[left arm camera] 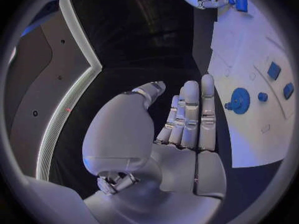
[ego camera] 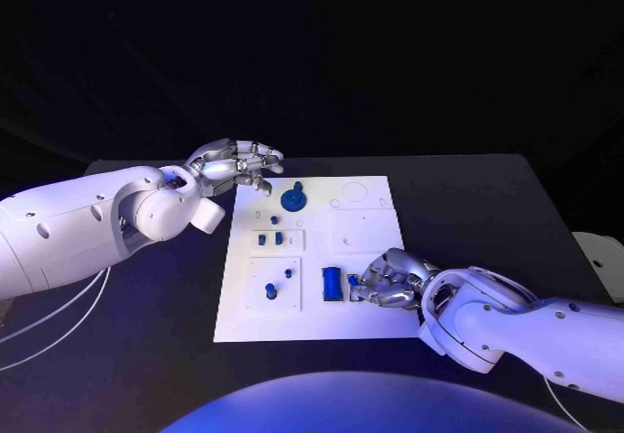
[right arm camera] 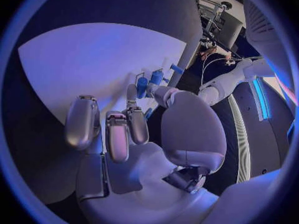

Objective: Assemble the parts on the task board

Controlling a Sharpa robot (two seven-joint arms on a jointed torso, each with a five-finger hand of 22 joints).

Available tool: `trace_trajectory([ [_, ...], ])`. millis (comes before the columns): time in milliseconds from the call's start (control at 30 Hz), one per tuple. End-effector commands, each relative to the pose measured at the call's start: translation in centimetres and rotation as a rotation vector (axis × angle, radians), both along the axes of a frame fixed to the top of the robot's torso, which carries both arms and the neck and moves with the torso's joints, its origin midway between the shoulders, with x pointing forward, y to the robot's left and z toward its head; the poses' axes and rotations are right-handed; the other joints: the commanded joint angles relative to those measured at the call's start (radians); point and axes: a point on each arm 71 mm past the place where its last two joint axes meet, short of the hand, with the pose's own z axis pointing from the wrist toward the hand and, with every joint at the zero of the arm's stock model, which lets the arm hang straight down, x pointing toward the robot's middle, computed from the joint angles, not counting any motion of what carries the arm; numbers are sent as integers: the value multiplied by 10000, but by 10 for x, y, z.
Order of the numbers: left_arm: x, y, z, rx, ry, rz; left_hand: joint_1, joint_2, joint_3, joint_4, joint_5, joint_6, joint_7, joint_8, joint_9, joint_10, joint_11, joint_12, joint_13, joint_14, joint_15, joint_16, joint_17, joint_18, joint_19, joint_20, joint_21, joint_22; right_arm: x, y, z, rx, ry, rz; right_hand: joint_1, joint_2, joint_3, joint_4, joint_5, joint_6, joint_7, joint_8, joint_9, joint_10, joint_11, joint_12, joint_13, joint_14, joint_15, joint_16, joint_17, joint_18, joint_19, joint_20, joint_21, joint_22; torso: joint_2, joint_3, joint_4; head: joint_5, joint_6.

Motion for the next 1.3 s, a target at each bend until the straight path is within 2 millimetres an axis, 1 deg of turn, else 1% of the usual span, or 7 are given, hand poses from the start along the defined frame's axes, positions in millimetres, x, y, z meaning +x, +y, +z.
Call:
trace_trajectory([
  [33,-1,-2,1,-82,-51,-151,-71,-9,17,62,62,-79,367,44,-16,-72,25,68,-5,-64,4,55,-10,85,18,82,-55,-11,0,1,-1,-115,-33,194,-74,-19,-48,14,-30,34,7,-32,-9,95,4,33,842,1091,1,40,2635,-40,180,5,35,1557,0,0,0,-15,1],
  [500,-1,-2,1,-81,-48,-152,-97,-7,10,85,77,-87,369,58,-20,-76,26,78,-5,-65,6,58,-12,85,20,84,-63,-12,1,2,-1,-94,-109,191,-173,-29,-113,60,-28,63,5,-42,-22,98,-1,34,845,1090,-5,38,2632,-35,177,0,10,1555,-1,2,4,-52,6],
  [667,-1,-2,1,-39,-58,-142,-97,-7,10,85,77,-87,369,58,-20,-76,26,78,-5,-65,6,58,-12,85,20,84,-63,-12,2,2,-1,-101,-118,193,-316,-162,-273,93,25,73,5,-78,-51,96,-2,30,843,1091,-6,40,2635,-38,181,-4,13,1563,5,-3,6,-65,30],
  [833,-1,-1,1,-23,-67,-144,-108,-2,10,98,89,-92,368,68,-23,-78,26,85,-5,-65,6,61,-13,85,22,85,-67,-12,2,1,-2,-144,-84,208,-634,-346,-717,273,-21,97,30,-141,-105,79,20,6,827,1091,11,40,2635,-35,176,6,-27,1567,7,-5,2,-82,37],
  [900,-1,-2,1,-26,-73,-152,-108,-2,10,98,89,-92,368,68,-23,-78,26,85,-5,-65,6,61,-13,85,22,85,-67,-12,2,1,-2,-163,-74,227,-638,-225,-1427,415,248,128,21,-187,-144,77,19,2,828,1091,18,40,2634,-31,177,11,-53,1575,10,-1,1,-79,65],
  [933,-1,-2,1,-29,-75,-157,-108,-2,10,98,89,-92,368,68,-23,-78,26,85,-5,-65,6,61,-13,85,22,85,-67,-12,2,1,-2,-172,-69,235,-608,-194,-1606,459,319,130,24,-202,-155,72,19,-5,823,1091,15,39,2634,-30,176,13,-66,1575,8,1,0,-80,75],
  [1300,-1,-2,1,-36,-100,-146,-112,4,11,104,100,-95,366,77,-25,-79,25,92,-4,-65,6,63,-13,85,24,85,-71,-12,1,1,-2,-184,-71,315,-469,-103,-1809,515,382,142,15,-224,-173,74,13,-4,827,1090,9,38,2632,-29,179,11,-74,1581,-4,1,2,-93,72],
])
